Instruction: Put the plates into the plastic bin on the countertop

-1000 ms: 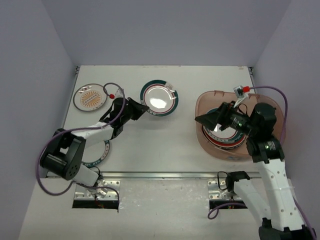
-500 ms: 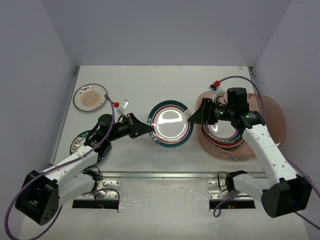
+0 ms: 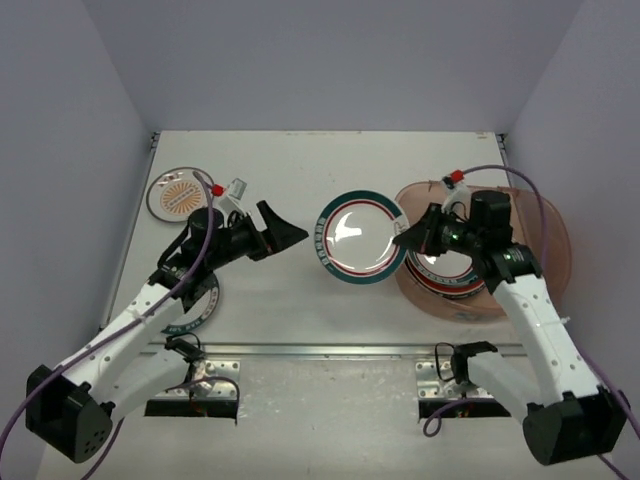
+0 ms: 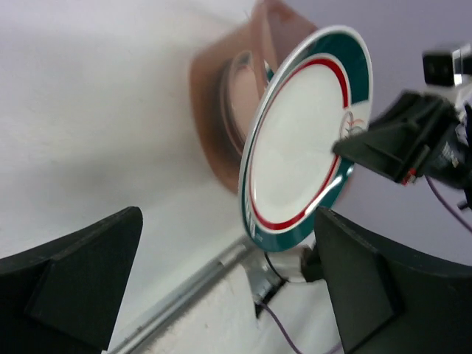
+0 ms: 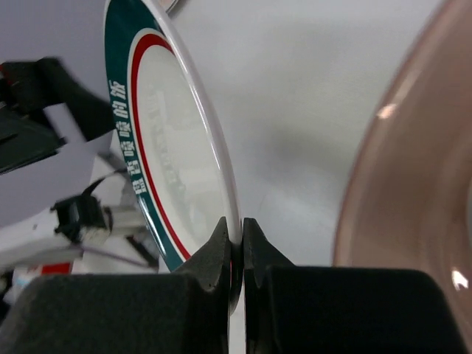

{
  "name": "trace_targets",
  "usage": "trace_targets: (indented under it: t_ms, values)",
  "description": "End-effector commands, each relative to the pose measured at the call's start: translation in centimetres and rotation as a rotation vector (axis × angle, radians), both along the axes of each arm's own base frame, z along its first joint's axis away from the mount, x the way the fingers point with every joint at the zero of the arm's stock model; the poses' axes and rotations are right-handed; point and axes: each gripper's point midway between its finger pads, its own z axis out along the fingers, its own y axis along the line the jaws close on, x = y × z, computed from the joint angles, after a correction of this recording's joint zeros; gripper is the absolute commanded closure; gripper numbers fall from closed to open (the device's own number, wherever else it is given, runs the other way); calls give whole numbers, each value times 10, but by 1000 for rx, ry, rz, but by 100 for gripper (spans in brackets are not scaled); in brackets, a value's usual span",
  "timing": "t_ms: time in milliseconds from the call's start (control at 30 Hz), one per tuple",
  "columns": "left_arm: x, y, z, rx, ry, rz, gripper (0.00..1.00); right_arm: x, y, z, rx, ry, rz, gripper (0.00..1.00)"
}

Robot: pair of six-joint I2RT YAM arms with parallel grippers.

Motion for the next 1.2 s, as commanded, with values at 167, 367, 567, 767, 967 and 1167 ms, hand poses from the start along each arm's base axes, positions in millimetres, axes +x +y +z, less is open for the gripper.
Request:
trace_targets:
  t_ms: [167, 367, 567, 767, 967, 1167]
  values:
    - [-9, 133, 26, 473, -127, 498, 0, 11, -176, 13, -173, -81, -866, 100]
    - [-10, 128, 6, 524, -102, 438, 0, 15, -207, -22, -308, 12, -967, 100]
    - [-6, 117, -2, 529, -99, 381, 0, 26, -216, -38, -321, 32, -961, 100]
    - [-6, 120, -4, 535, -98, 395, 0, 31, -209, -71, -313, 112, -889, 88]
    - [-5, 123, -6, 543, -84, 415, 0, 25, -213, -72, -344, 93, -904, 9]
    - [0, 134, -20, 583, 7, 491, 0, 23, -216, -68, -395, 121, -872, 1]
